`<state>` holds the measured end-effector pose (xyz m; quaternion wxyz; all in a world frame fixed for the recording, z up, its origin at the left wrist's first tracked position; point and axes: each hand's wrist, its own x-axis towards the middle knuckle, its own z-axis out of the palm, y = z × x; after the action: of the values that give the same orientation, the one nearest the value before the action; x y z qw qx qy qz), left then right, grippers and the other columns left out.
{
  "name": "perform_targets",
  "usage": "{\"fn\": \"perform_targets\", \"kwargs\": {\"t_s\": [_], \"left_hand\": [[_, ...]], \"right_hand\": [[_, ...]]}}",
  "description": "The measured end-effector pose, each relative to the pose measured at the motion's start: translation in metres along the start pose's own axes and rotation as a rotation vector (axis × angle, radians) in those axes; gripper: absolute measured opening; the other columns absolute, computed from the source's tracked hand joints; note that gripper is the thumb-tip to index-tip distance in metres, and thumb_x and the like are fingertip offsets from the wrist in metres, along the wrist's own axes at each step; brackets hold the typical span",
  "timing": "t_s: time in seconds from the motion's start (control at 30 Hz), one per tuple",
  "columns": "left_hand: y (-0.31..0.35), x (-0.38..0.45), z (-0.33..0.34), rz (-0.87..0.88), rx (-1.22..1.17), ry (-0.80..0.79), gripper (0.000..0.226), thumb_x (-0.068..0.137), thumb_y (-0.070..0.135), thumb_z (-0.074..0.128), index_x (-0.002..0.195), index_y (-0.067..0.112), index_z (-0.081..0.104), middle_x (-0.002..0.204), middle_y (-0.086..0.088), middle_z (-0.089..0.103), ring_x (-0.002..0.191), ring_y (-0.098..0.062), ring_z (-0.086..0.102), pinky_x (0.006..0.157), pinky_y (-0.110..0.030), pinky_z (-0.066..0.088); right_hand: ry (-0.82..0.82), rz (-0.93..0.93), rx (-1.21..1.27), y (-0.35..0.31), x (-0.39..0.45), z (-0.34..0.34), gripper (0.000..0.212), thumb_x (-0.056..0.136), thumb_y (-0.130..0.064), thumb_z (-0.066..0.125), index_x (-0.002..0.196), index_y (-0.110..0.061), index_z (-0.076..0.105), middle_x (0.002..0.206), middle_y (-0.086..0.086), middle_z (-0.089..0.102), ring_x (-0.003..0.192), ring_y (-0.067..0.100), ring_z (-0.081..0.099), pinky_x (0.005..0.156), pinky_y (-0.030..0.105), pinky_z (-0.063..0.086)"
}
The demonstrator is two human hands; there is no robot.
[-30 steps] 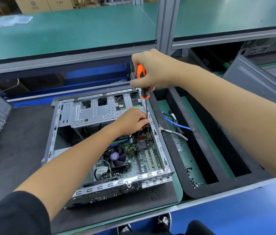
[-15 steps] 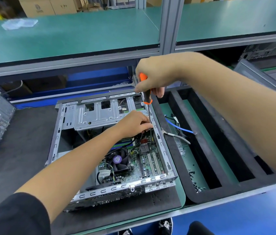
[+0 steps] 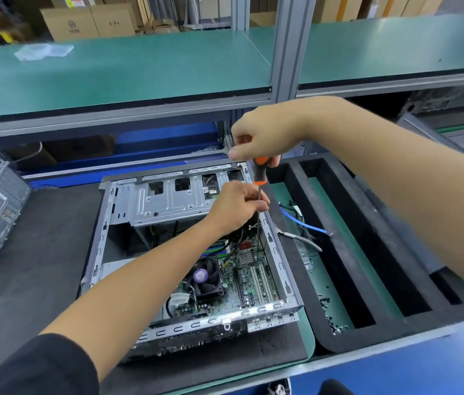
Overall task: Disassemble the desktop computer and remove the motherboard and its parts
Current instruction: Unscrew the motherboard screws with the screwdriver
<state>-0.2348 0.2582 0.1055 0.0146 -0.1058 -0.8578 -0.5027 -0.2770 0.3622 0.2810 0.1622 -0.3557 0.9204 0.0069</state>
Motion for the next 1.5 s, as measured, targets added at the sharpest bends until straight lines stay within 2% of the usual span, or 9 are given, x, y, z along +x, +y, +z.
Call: {"fn": "perform_targets", "kwargs": {"t_s": [0.3, 0.47, 0.63, 0.8, 0.9, 1.03, 1.2, 1.33, 1.5], "left_hand": [[-0.004, 0.006, -0.001, -0.005, 0.036, 0.028, 0.015, 0.078, 0.009, 0.076, 0.072, -0.002, 0.069, 0.059, 0.021, 0.065, 0.051, 0.002, 0.052, 0.056, -0.013, 0.042], [-0.005, 0.004, 0.001, 0.019, 0.035, 0.057, 0.024, 0.077, 0.012, 0.078, 0.064, -0.002, 0.063, 0.064, 0.01, 0.067, 0.046, 0.004, 0.048, 0.049, -0.007, 0.034], [-0.006, 0.004, -0.004, 0.002, 0.026, 0.04, 0.035, 0.075, 0.014, 0.081, 0.064, -0.008, 0.056, 0.062, 0.009, 0.065, 0.05, 0.006, 0.051, 0.052, -0.009, 0.035], [0.005, 0.004, -0.02, -0.015, -0.059, -0.139, 0.005, 0.09, 0.009, 0.066, 0.092, 0.011, 0.07, 0.09, -0.002, 0.073, 0.078, -0.009, 0.067, 0.077, -0.023, 0.054], [0.011, 0.006, -0.024, -0.023, -0.12, -0.173, 0.022, 0.093, -0.008, 0.05, 0.093, 0.007, 0.067, 0.084, 0.0, 0.072, 0.079, -0.007, 0.071, 0.079, -0.015, 0.051], [0.016, 0.007, -0.019, -0.056, -0.114, -0.091, 0.023, 0.089, -0.014, 0.051, 0.08, 0.001, 0.066, 0.072, -0.004, 0.068, 0.065, -0.003, 0.067, 0.067, -0.011, 0.047], [0.014, 0.011, -0.015, -0.048, -0.104, 0.02, 0.012, 0.083, -0.002, 0.068, 0.071, -0.003, 0.068, 0.07, -0.01, 0.069, 0.067, -0.017, 0.066, 0.078, -0.034, 0.057], [0.011, 0.01, -0.014, -0.051, -0.088, 0.081, 0.034, 0.077, 0.014, 0.08, 0.071, -0.012, 0.059, 0.067, -0.02, 0.067, 0.056, -0.015, 0.063, 0.063, -0.021, 0.051], [0.011, 0.01, -0.019, -0.04, -0.049, 0.013, 0.035, 0.076, 0.021, 0.081, 0.07, -0.003, 0.056, 0.077, -0.03, 0.063, 0.065, -0.029, 0.057, 0.07, -0.041, 0.047]], "right_hand": [[0.116, 0.058, -0.01, 0.005, 0.0, 0.005, 0.039, 0.092, -0.04, 0.054, 0.075, -0.005, 0.055, 0.051, 0.005, 0.064, 0.042, 0.011, 0.064, 0.049, 0.022, 0.039], [0.111, 0.075, -0.005, 0.004, 0.007, 0.01, 0.042, 0.094, -0.041, 0.051, 0.072, -0.005, 0.053, 0.043, 0.0, 0.062, 0.038, 0.01, 0.062, 0.05, 0.022, 0.041], [0.094, -0.074, -0.06, 0.005, 0.009, 0.009, 0.015, 0.085, -0.029, 0.065, 0.082, -0.016, 0.058, 0.057, -0.005, 0.064, 0.056, 0.008, 0.063, 0.053, 0.025, 0.039], [0.039, -0.188, -0.026, 0.011, 0.005, 0.002, 0.028, 0.074, -0.014, 0.078, 0.087, -0.028, 0.057, 0.082, -0.011, 0.061, 0.068, 0.002, 0.054, 0.057, 0.024, 0.039], [-0.02, -0.21, 0.122, 0.015, 0.003, 0.002, 0.033, 0.072, -0.005, 0.076, 0.091, -0.026, 0.058, 0.087, -0.008, 0.067, 0.067, 0.0, 0.06, 0.059, 0.019, 0.043], [0.047, -0.146, 0.124, 0.012, 0.007, 0.004, 0.027, 0.082, -0.035, 0.07, 0.101, -0.023, 0.056, 0.092, -0.004, 0.066, 0.072, 0.012, 0.064, 0.064, 0.03, 0.05], [0.212, -0.009, 0.004, 0.015, 0.009, 0.005, 0.039, 0.093, -0.047, 0.05, 0.086, -0.01, 0.056, 0.073, 0.004, 0.067, 0.049, 0.013, 0.062, 0.054, 0.027, 0.044], [0.206, 0.021, -0.047, 0.013, 0.01, 0.009, 0.043, 0.091, -0.047, 0.052, 0.079, -0.007, 0.057, 0.052, 0.002, 0.06, 0.03, 0.005, 0.053, 0.047, 0.025, 0.037], [0.123, -0.078, -0.011, 0.01, 0.009, 0.008, 0.014, 0.086, -0.03, 0.064, 0.086, -0.017, 0.06, 0.058, -0.006, 0.066, 0.055, 0.003, 0.064, 0.053, 0.023, 0.042]]}}
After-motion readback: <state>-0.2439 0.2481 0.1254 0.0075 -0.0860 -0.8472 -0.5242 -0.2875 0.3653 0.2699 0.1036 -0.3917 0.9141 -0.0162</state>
